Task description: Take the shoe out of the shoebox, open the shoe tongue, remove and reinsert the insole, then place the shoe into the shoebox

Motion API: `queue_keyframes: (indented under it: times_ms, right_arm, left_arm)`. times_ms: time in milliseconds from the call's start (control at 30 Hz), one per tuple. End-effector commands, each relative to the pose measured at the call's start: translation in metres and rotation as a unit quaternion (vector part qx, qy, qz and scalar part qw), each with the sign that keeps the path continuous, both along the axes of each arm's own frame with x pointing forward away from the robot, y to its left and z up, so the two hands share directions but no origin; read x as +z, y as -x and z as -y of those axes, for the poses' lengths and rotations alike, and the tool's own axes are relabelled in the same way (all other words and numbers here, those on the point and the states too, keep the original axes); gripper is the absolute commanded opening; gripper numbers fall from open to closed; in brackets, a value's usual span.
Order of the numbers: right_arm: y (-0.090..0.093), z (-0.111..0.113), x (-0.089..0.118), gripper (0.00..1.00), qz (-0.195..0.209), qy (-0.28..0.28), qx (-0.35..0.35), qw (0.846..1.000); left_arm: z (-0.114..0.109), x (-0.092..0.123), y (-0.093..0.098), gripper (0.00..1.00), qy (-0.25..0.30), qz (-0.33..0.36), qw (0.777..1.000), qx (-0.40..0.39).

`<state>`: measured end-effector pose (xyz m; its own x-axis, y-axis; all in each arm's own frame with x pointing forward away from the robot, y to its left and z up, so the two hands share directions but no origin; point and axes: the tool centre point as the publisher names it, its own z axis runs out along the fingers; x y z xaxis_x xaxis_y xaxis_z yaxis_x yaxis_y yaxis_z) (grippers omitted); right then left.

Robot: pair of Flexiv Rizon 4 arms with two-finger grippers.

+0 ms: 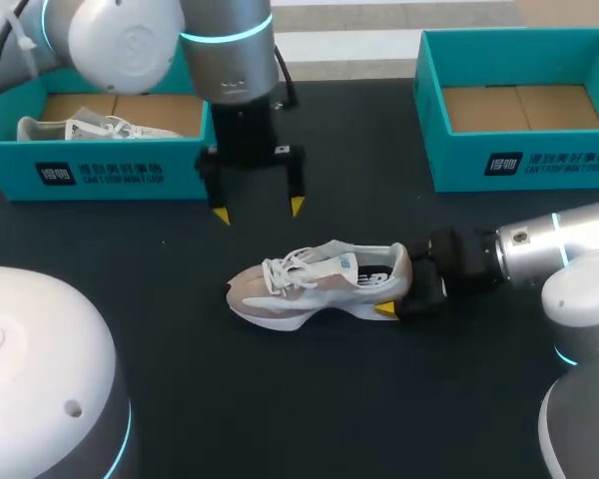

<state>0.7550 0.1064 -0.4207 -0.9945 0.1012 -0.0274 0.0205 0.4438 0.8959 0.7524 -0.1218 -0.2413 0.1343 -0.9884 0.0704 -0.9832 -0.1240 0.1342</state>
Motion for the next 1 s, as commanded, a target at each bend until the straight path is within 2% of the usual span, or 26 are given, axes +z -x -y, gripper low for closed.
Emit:
queue_keyframes:
  times_ms: [33,200,267,533,767,1000]
  right_arm:
    - [0.0,-0.004,-0.004,0.0,0.0,0.001,0.0,1.0]
    - [0.0,-0.004,-0.004,0.0,0.0,0.001,0.0,1.0]
    - [0.0,-0.004,-0.004,0.0,0.0,0.001,0.0,1.0]
    - [0.0,-0.004,-0.004,0.0,0.0,0.001,0.0,1.0]
    - [0.0,-0.004,-0.004,0.0,0.0,0.001,0.0,1.0]
    - [0.0,-0.004,-0.004,0.0,0.0,0.001,0.0,1.0]
  left_arm:
    - [-0.006,-0.001,0.006,1.0,0.007,0.008,0.994,0.107]
    - [-0.006,-0.001,0.006,1.0,0.007,0.008,0.994,0.107]
    - [-0.002,-0.005,0.012,1.0,0.001,0.017,0.996,0.085]
    - [0.028,-0.014,0.03,1.0,-0.011,0.049,0.999,-0.015]
    - [0.063,-0.031,0.033,1.0,-0.026,0.068,0.997,-0.029]
    - [0.084,-0.048,0.034,1.0,-0.038,0.065,0.995,-0.058]
